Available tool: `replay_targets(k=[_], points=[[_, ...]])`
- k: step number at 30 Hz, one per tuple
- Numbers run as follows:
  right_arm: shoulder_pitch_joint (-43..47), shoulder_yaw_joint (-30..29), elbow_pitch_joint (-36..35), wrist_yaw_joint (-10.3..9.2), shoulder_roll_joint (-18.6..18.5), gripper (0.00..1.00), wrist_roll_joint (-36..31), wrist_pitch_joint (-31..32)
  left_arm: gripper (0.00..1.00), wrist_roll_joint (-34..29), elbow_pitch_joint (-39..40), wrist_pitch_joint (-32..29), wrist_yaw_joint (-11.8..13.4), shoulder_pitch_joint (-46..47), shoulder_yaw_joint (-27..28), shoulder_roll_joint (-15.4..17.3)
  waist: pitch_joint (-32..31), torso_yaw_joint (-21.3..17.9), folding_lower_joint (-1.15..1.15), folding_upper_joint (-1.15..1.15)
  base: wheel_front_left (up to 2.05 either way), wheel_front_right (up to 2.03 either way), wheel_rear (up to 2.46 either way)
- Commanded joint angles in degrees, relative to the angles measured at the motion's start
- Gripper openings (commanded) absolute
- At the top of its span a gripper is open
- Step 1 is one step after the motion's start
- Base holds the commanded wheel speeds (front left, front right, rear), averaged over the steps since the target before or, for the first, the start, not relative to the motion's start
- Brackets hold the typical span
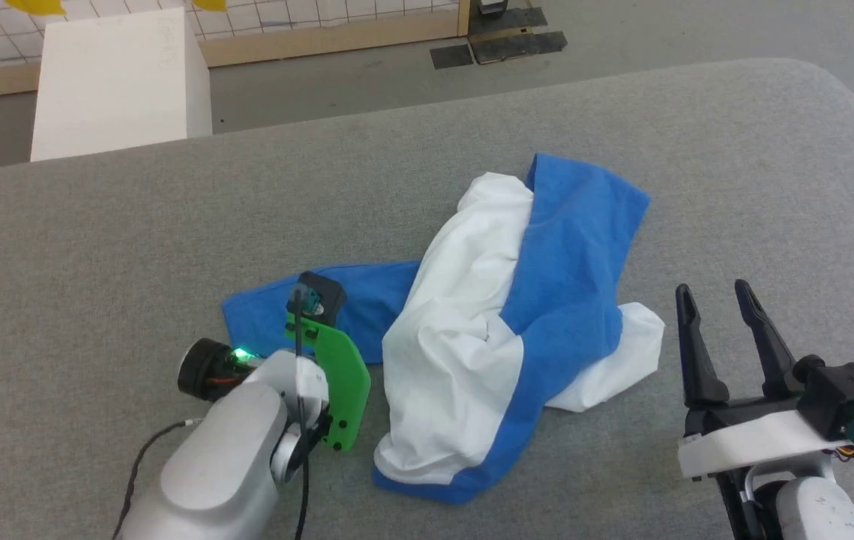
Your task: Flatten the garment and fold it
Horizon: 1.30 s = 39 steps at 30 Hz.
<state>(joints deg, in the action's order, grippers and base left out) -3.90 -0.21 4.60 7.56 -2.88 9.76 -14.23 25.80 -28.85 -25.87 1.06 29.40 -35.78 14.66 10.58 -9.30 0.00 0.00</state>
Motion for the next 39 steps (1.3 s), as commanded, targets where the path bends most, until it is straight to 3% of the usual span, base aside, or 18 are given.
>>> replay_targets(k=[1,4,10,18,23,24,25,26,31,34,39], points=[[-1.0,-0.1,0.1,-0.08,0.0,1.0,0.3,-0.6,0.0,-0.4,-0.4,2.2,1.5,-2.4,0.3,-0.1,-0.1,0.5,0.0,0.0,0.0,0.0,0.0],[-0.9,-0.3,0.3,-0.08,0.0,1.0,0.0,-0.6,0.0,0.9,1.7,10.8,5.5,-3.5,4.9,-1.0,-0.6,1.8,0.0,0.0,0.0,0.0,0.0],[-0.3,-1.0,0.3,-0.08,0.0,1.0,-0.9,-0.7,0.0,5.7,7.1,25.2,10.0,-8.2,15.1,-0.5,-2.8,5.2,0.0,0.0,0.0,0.0,0.0],[0.9,-2.1,-0.5,-0.08,0.0,1.0,-1.5,0.4,0.0,8.8,15.4,28.0,15.9,-19.9,24.7,6.4,-4.6,9.1,0.0,0.0,0.0,0.0,0.0],[1.2,-2.3,-0.8,-0.08,0.0,1.0,-1.6,1.3,0.0,7.7,18.2,27.2,21.5,-26.4,27.6,9.1,-4.6,10.6,0.0,0.0,0.0,0.0,0.0],[1.4,-2.3,-0.9,-0.08,0.0,1.0,-1.5,1.5,0.2,8.5,19.7,27.4,21.5,-27.6,27.7,8.4,-4.5,11.2,0.0,0.0,0.0,0.0,0.0],[1.4,-2.3,-0.9,-0.08,0.0,1.0,-1.5,1.6,0.71,9.3,20.5,27.4,20.5,-27.8,27.4,7.8,-4.5,11.4,0.0,0.0,0.0,0.0,0.0],[1.4,-2.2,-0.9,-0.08,0.0,1.0,-1.5,1.8,1.0,10.4,21.2,27.5,19.5,-28.1,27.2,7.0,-4.4,11.6,0.0,0.0,0.0,0.0,0.0],[1.1,-2.0,-1.0,-0.08,0.0,1.0,-1.5,2.1,1.0,9.6,24.7,31.0,14.8,-27.3,23.6,5.6,-4.4,12.2,0.0,0.0,0.0,0.0,0.0],[1.0,-1.7,-0.9,-0.08,0.0,1.0,-1.5,2.1,1.0,6.6,26.4,31.0,11.9,-26.0,18.0,4.8,-4.4,12.3,0.0,0.0,0.0,0.0,0.0],[0.9,-0.9,-0.9,-0.08,0.0,1.0,-1.5,2.3,1.0,2.1,23.2,22.3,6.0,-22.3,6.4,5.0,-4.5,11.7,0.0,0.0,0.0,0.0,0.0]])
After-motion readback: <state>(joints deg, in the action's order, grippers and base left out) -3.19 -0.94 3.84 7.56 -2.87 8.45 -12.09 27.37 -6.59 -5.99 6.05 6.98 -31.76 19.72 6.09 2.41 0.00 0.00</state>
